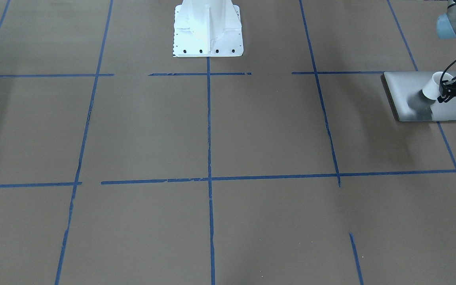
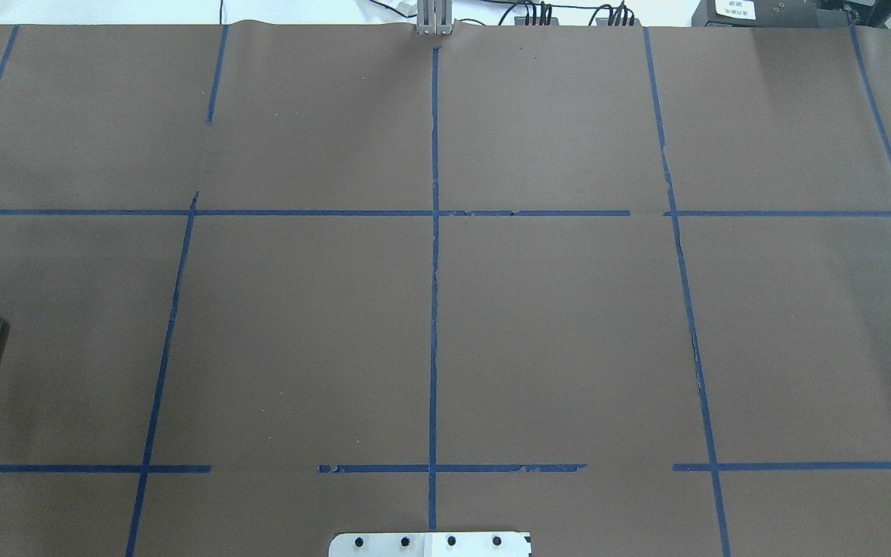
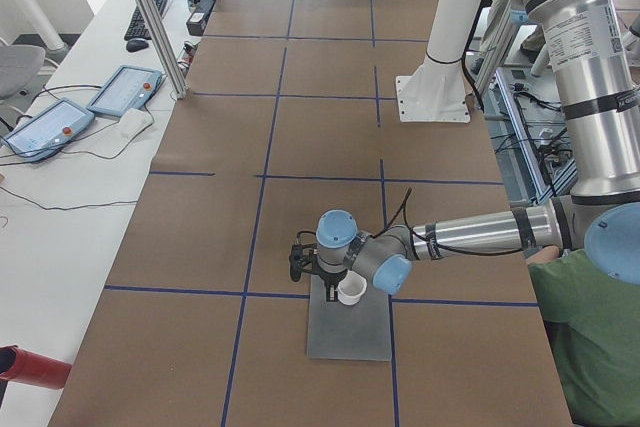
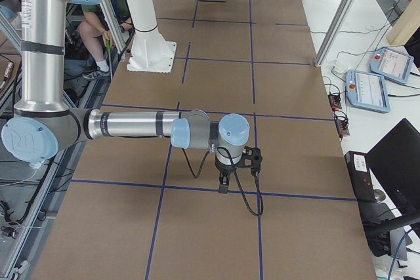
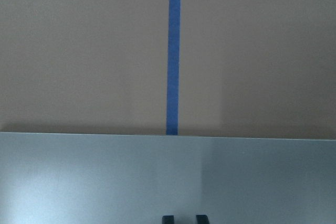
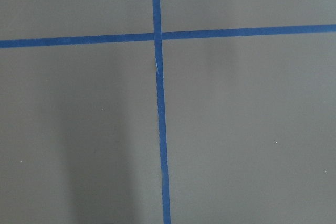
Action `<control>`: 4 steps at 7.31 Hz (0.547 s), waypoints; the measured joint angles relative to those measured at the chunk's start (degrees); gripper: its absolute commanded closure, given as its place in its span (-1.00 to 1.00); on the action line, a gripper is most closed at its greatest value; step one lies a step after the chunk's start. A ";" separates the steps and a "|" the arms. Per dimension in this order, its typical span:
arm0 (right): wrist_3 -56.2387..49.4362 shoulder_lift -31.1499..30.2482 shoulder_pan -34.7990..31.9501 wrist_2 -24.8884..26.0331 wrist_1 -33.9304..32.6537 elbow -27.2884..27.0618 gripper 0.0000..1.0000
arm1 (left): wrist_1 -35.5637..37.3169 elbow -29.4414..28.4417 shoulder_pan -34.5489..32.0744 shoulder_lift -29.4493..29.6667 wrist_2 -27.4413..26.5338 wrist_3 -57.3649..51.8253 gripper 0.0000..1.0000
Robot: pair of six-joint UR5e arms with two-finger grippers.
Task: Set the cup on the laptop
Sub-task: 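Lower the mug onto the laptop lid and open the left gripper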
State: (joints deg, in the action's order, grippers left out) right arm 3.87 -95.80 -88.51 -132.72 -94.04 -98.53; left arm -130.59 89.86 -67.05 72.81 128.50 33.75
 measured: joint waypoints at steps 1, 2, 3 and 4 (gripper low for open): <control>0.00 0.00 0.00 0.00 0.00 0.00 -1.00 | -0.01 -0.50 0.01 0.19 0.00 -0.45 -0.99; 0.00 0.00 0.00 0.00 0.00 0.00 -1.00 | -0.01 -0.90 -0.04 0.47 0.00 -1.40 -1.00; 0.00 0.00 0.00 0.00 0.00 0.00 -1.00 | -0.01 -1.08 -0.45 0.68 0.02 -2.25 -1.00; 0.00 0.00 0.00 0.00 0.00 0.00 -1.00 | 0.20 -0.98 -1.73 0.92 0.19 -3.06 -1.00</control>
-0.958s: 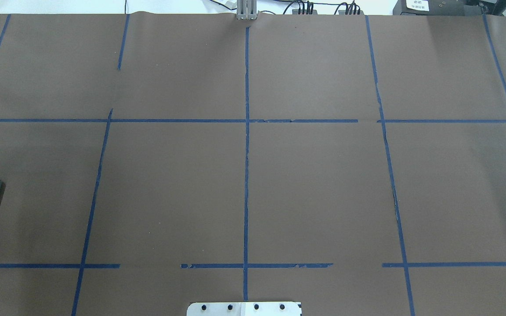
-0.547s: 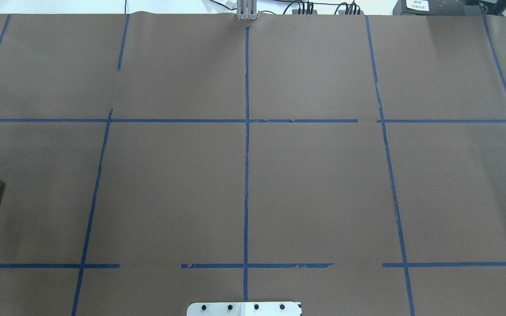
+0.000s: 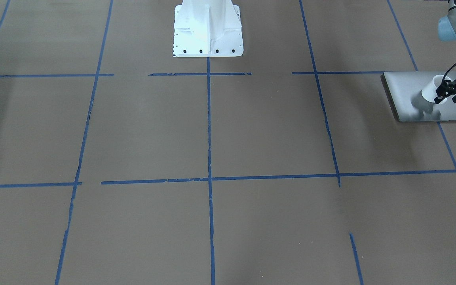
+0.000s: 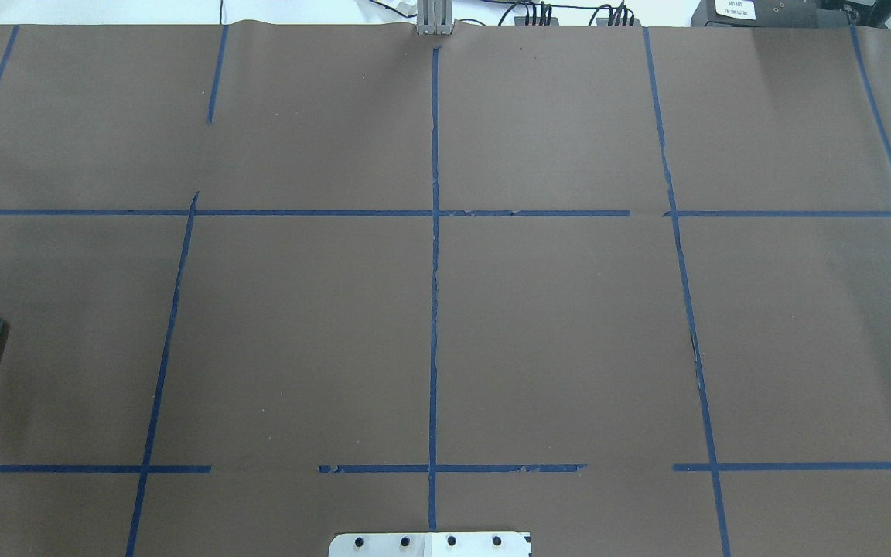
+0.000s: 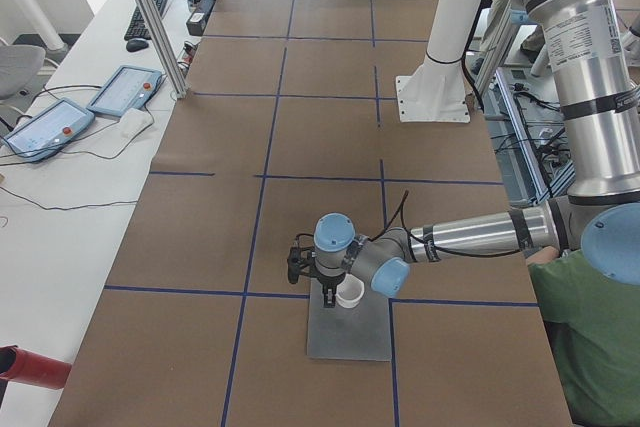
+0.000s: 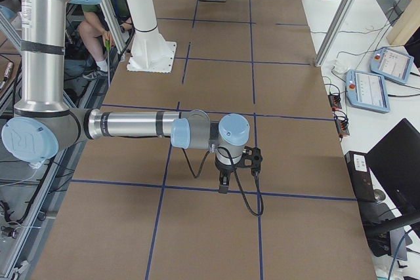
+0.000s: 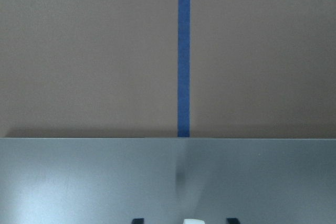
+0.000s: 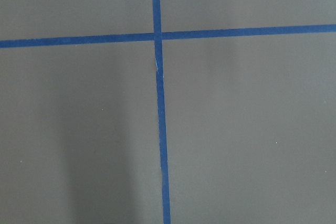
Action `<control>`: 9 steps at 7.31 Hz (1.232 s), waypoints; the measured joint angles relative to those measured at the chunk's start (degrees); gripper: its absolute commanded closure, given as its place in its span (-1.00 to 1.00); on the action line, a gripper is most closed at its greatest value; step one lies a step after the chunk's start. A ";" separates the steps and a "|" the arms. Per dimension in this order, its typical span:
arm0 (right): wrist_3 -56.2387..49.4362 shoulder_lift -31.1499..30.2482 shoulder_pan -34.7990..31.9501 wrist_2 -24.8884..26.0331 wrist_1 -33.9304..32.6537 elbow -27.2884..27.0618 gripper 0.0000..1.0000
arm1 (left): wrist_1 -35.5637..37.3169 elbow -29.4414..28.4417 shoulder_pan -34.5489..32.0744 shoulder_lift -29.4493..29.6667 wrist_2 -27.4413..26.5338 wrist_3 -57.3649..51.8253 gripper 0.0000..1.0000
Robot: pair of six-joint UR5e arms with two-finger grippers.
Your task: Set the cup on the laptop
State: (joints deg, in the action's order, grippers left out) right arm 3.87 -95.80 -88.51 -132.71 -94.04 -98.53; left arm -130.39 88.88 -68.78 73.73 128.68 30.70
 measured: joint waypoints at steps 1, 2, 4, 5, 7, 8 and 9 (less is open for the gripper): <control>0.00 0.00 0.00 0.00 0.00 0.00 -1.00 | 0.49 0.22 -1.94 0.40 1.21 -1.16 -1.00; 0.00 0.00 0.00 0.00 0.00 0.00 -1.00 | 1.80 0.45 -3.87 1.14 3.54 -3.00 -1.00; 0.00 0.00 0.00 0.00 0.00 0.00 -1.00 | 10.90 2.41 -8.34 4.93 5.93 -10.54 -1.00; 0.00 0.00 0.00 0.00 0.00 0.00 -1.00 | 17.17 3.76 -11.37 7.53 6.04 -16.83 -1.00; 0.00 0.00 0.00 0.00 0.00 0.00 -1.00 | 28.79 5.51 -16.67 11.75 5.99 -28.62 -1.00; 0.00 0.00 0.00 0.00 0.00 0.00 -1.00 | 34.05 6.15 -17.65 12.97 5.95 -33.19 -1.00; 0.00 0.00 0.00 0.00 0.00 0.00 -1.00 | 38.24 6.36 -18.28 13.75 5.99 -36.36 -1.00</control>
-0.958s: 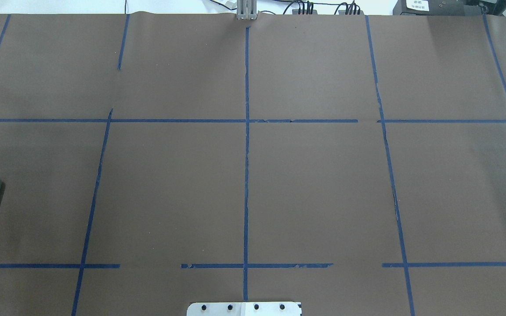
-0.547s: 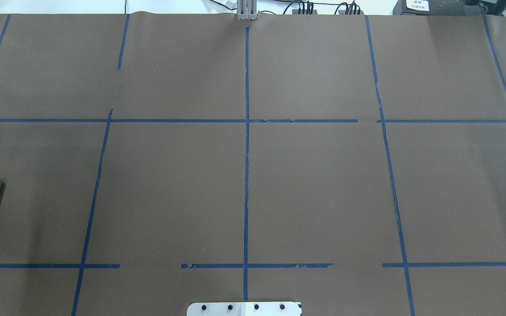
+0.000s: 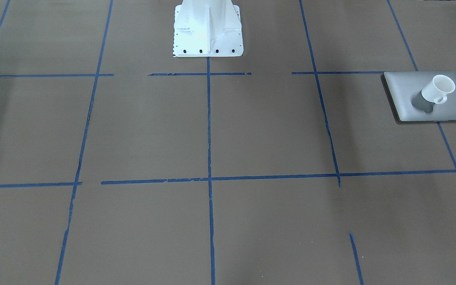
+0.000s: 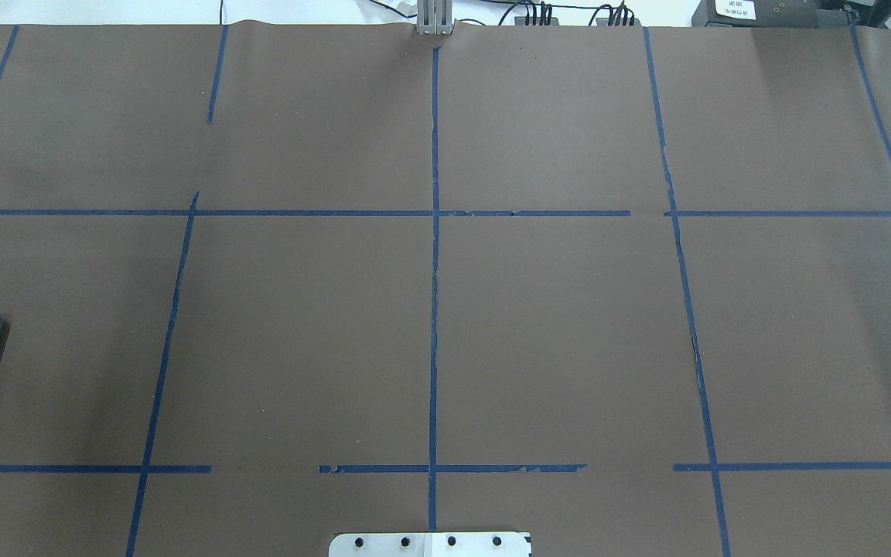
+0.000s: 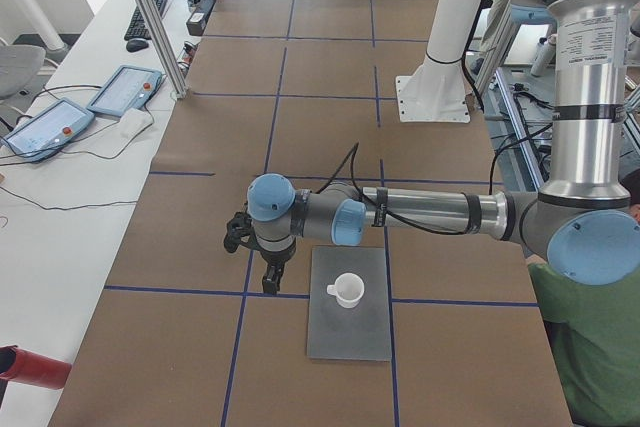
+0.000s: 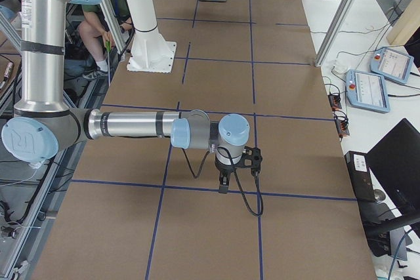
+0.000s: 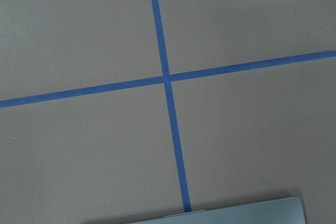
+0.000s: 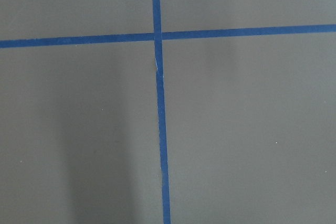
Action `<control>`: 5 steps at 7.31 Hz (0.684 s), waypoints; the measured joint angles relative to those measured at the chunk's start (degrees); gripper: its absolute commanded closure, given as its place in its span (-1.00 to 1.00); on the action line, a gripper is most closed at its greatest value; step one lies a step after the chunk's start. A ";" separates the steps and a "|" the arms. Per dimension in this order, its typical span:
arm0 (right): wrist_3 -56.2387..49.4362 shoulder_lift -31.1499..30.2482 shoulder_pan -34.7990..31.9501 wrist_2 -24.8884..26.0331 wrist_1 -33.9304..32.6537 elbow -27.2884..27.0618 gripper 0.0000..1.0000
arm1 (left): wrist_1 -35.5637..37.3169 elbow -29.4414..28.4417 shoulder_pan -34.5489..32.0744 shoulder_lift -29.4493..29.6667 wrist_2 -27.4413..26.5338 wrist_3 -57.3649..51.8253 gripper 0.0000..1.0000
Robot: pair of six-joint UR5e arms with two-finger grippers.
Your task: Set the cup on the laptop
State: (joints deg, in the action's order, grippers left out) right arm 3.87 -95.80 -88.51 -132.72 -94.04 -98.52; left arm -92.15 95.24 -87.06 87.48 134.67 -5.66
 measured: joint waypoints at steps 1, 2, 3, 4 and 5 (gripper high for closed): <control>0.00 0.00 0.00 0.00 0.00 0.00 -1.00 | 2.89 0.05 -0.85 0.13 0.15 -1.38 -1.00; 0.00 0.00 0.00 0.00 0.00 0.00 -1.00 | 5.31 0.27 -2.52 -0.12 0.25 -1.99 -1.00; 0.00 0.00 0.00 0.00 0.00 0.00 -1.00 | 7.06 0.51 -4.36 -0.35 0.26 -2.31 -1.00; 0.00 0.00 0.00 0.00 0.00 0.00 -1.00 | 7.94 0.70 -5.43 -0.55 0.23 -2.88 -1.00; 0.00 0.00 0.00 0.00 0.00 0.00 -1.00 | 8.29 0.78 -5.87 -0.79 0.18 -4.27 -1.00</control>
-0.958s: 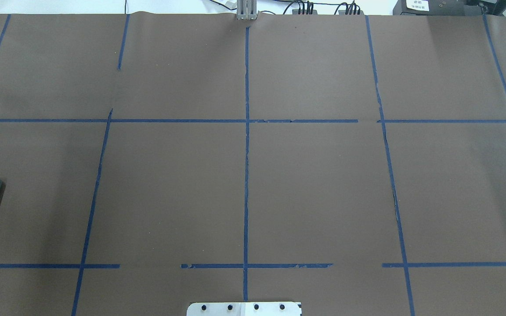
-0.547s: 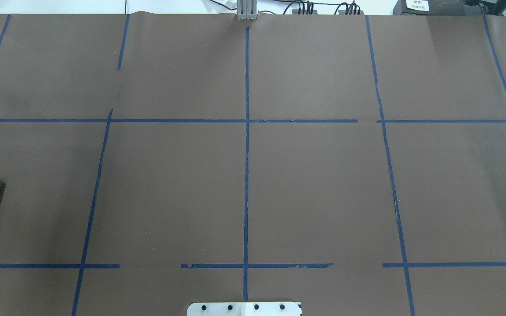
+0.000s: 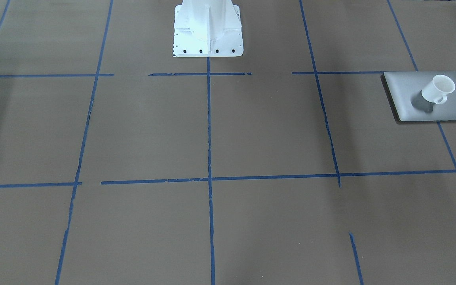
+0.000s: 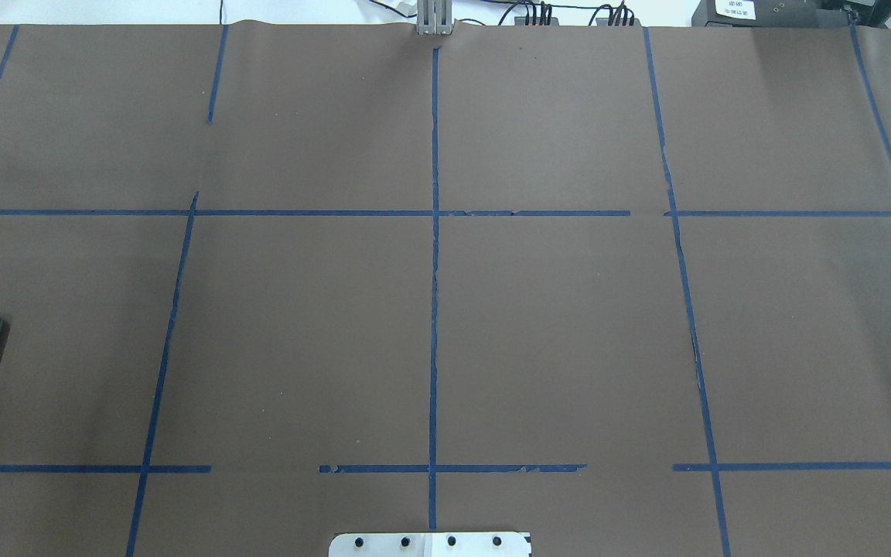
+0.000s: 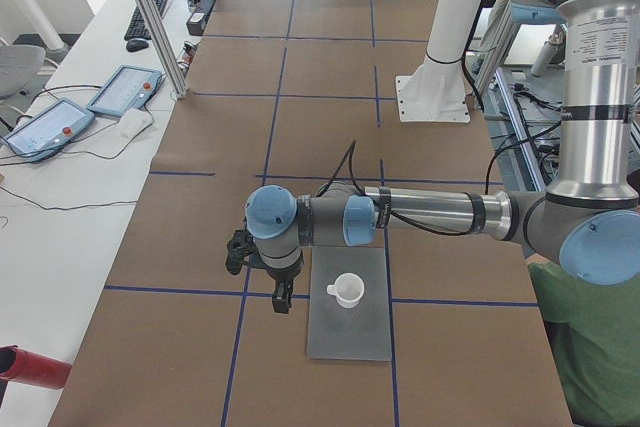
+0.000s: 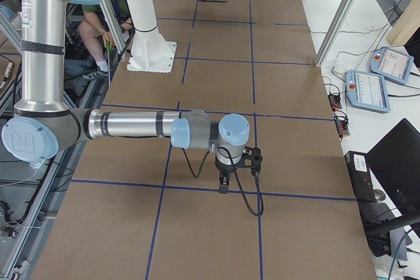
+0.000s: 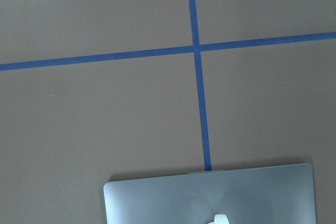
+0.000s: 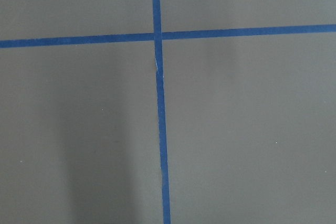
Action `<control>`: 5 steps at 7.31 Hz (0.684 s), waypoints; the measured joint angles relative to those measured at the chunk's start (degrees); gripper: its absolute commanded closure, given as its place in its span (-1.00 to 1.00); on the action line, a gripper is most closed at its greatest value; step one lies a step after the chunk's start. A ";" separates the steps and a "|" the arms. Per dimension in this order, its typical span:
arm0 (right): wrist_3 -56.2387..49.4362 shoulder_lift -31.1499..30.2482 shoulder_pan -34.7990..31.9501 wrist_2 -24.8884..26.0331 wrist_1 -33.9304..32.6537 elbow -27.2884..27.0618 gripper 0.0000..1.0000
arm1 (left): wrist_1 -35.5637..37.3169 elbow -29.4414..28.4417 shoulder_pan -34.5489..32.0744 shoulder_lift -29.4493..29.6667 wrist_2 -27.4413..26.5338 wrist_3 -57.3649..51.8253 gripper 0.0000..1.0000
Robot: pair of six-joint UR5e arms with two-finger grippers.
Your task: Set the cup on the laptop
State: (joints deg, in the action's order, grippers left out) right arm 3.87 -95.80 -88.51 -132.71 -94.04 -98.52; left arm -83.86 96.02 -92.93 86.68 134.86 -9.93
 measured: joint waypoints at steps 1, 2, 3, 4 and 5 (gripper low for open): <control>0.00 0.00 0.00 0.00 0.00 0.00 -1.00 | 0.15 -0.04 -0.16 -0.11 -0.07 -1.50 -1.00; 0.00 0.00 0.00 0.00 0.00 0.00 -1.00 | 0.25 -0.08 -0.20 0.07 -0.06 -2.08 -1.00; 0.00 0.00 0.00 0.00 0.00 0.00 -1.00 | 0.32 -0.18 -0.18 0.33 0.02 -2.16 -1.00; 0.00 0.00 0.00 0.00 0.00 0.00 -1.00 | 0.35 -0.32 -0.13 0.52 0.11 -2.14 -1.00; 0.00 0.00 0.00 0.00 0.00 0.00 -1.00 | 0.36 -0.42 -0.06 0.56 0.18 -2.10 -1.00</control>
State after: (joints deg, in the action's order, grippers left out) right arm 3.87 -95.80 -88.51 -132.71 -94.04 -98.53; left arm -83.50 95.60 -92.99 87.24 135.04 -12.03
